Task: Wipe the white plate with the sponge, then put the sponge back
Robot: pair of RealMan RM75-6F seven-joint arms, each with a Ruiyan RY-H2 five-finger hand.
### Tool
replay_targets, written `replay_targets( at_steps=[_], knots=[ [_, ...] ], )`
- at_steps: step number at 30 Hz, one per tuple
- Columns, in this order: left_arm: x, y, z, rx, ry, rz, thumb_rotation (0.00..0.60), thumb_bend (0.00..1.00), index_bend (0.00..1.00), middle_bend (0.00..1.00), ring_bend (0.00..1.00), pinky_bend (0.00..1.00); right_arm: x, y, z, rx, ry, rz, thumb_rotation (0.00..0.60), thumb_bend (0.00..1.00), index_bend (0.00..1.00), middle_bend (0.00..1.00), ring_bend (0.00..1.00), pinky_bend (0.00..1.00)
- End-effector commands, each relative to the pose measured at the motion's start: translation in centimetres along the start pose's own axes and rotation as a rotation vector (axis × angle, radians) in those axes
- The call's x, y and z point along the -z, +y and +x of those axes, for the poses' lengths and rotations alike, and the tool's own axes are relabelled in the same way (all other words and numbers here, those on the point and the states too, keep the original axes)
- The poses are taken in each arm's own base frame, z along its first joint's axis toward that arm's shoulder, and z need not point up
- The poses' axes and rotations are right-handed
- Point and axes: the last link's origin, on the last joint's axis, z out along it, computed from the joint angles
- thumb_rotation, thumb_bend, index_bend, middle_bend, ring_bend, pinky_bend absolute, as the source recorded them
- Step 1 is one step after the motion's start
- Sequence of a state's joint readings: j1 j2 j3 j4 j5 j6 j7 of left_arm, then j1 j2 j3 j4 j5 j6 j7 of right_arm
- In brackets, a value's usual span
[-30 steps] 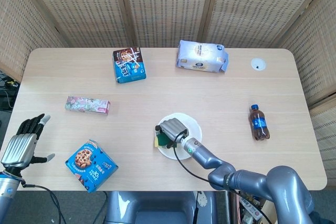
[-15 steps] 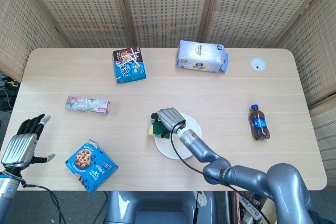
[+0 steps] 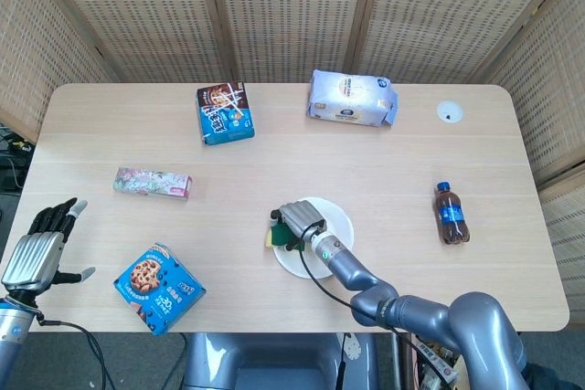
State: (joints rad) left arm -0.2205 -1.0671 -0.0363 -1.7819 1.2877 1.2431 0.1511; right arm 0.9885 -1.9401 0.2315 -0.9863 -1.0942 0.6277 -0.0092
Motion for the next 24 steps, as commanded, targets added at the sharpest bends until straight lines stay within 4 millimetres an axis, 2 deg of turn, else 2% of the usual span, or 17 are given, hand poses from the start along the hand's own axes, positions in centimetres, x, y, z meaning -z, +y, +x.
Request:
replay_targets(
  at_steps=[1,6,13,17,24],
  knots=[
    [0.0,0.0,0.0,-0.001,0.001,0.0,0.6,0.0,0.0,0.0,0.0,0.0,0.0,0.1,-0.1,0.0,0.0,0.001,0.6,0.5,0.6,0.5,0.37,0.43],
    [0.0,0.1,-0.2,-0.005,-0.004,-0.001,0.6,0.0,0.0,0.0,0.0,0.0,0.3,0.0,0.6,-0.021,0.019,0.016,0.6,0.5,0.6,0.5,0.37,0.43],
    [0.1,0.2,-0.2,-0.005,-0.004,-0.002,0.6,0.0,0.0,0.0,0.0,0.0,1.2,-0.9,3.4,-0.02,0.078,0.071,0.6,0.5,0.6,0.5,0.37,0.43],
    [0.1,0.2,-0.2,-0.005,-0.005,-0.005,0.6,0.0,0.0,0.0,0.0,0.0,1.7,-0.4,4.3,-0.018,0.095,0.063,0.6,0.5,0.6,0.5,0.37,0.43],
    [0.1,0.3,-0.3,-0.006,-0.005,-0.009,0.6,0.0,0.0,0.0,0.0,0.0,2.1,1.3,3.2,-0.035,0.064,0.009,0.6,0.5,0.6,0.5,0.37,0.43]
  ],
)
